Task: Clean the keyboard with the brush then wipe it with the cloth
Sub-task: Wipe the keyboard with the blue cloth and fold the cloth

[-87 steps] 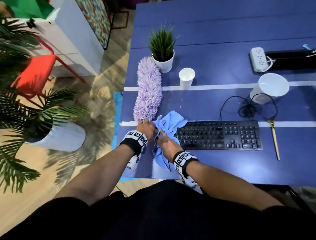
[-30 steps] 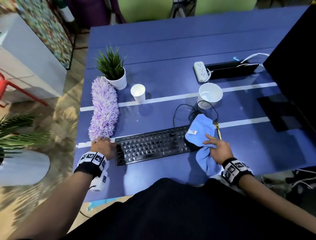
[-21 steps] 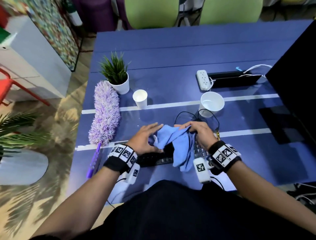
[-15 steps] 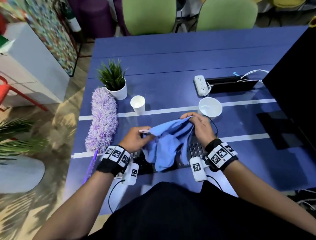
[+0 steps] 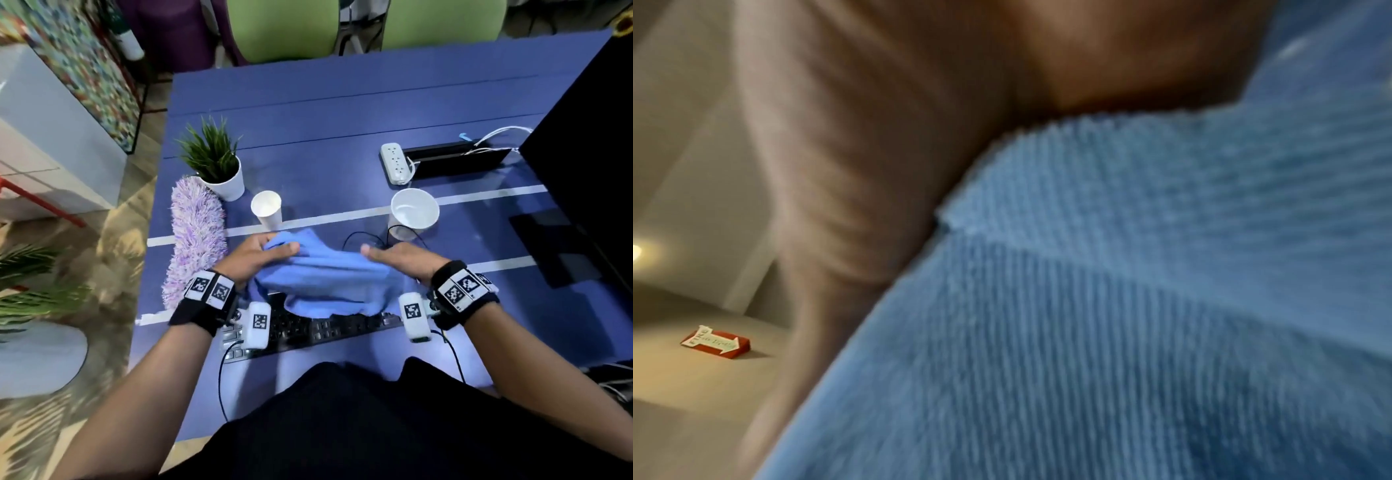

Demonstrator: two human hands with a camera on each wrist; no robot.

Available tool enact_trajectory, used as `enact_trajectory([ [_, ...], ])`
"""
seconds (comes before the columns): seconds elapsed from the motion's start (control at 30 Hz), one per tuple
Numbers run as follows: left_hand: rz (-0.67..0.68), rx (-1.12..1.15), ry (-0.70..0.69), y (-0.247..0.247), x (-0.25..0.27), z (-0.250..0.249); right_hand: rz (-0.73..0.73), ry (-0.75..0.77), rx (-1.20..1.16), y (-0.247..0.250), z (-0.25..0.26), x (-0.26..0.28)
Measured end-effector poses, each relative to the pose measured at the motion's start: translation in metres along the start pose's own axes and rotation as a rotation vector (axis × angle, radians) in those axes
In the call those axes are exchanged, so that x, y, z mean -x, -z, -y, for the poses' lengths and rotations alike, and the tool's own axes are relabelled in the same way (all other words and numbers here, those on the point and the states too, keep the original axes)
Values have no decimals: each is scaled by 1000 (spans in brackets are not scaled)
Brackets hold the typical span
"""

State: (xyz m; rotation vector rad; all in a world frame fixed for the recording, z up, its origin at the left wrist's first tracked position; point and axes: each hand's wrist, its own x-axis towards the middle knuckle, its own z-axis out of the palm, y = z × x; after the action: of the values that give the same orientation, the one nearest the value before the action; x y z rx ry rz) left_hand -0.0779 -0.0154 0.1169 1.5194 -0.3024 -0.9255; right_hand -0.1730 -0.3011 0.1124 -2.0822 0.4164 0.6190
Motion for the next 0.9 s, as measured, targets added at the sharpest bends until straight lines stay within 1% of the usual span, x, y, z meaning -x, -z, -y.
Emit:
enact_trajectory([
  [0.03, 5, 26, -4, -4, 3, -2, 122, 22, -25, -1, -6, 5],
  [0.07, -3, 65, -1, -3, 5, -2, 187, 107, -184, -3, -10, 7],
  [0.1, -17, 120, 7, -4, 6, -5, 197, 174, -506, -6, -12, 9],
  [0.13, -74, 178, 23, -3, 4, -3, 168, 191, -889, -8, -10, 10],
  [0.17, -159, 230, 44, -1, 1, 2, 138, 200, -1195, -12, -11, 7],
  [0.2, -245, 279, 57, 3, -5, 11, 129, 175, -1366, -18, -14, 3],
  [0.23, -294, 330, 71, 5, -9, 19, 176, 109, -1410, -27, -17, 0],
  [0.3, -362, 422, 112, 16, -15, 44, 356, -51, -1317, -53, -33, -9],
  [0.33, -382, 452, 156, 25, -20, 59, 426, -102, -1240, -65, -40, -9],
  [0.37, -402, 469, 202, 31, -18, 68, 450, -109, -1192, -73, -45, -9],
  [0.4, -428, 485, 244, 33, -14, 71, 427, -78, -1212, -76, -46, -8],
  [0.43, -458, 502, 259, 30, -7, 65, 347, -16, -1311, -75, -47, -9],
  [0.5, -544, 476, 195, 28, 1, 61, 191, 122, -1533, -72, -47, -12],
  [0.53, -602, 429, 161, 30, 2, 62, 107, 126, -1537, -73, -49, -15],
  [0.57, -641, 380, 130, 31, 4, 62, 52, 82, -1472, -76, -52, -18],
  [0.6, -651, 324, 112, 33, 5, 62, 21, 12, -1342, -81, -52, -19],
  [0.67, -662, 194, 130, 36, 7, 64, -61, -74, -1115, -88, -52, -22],
  [0.7, -695, 102, 169, 38, 9, 66, -120, -81, -1086, -88, -53, -24],
  [0.77, -774, -108, 241, 46, 14, 66, -198, -53, -1156, -75, -52, -27],
  [0.83, -803, -291, 275, 53, 17, 64, -174, -49, -1182, -61, -53, -32],
  [0.87, -796, -329, 283, 57, 17, 63, -171, -60, -1094, -57, -49, -32],
  [0.9, -788, -339, 280, 59, 16, 60, -185, -58, -958, -57, -49, -34],
])
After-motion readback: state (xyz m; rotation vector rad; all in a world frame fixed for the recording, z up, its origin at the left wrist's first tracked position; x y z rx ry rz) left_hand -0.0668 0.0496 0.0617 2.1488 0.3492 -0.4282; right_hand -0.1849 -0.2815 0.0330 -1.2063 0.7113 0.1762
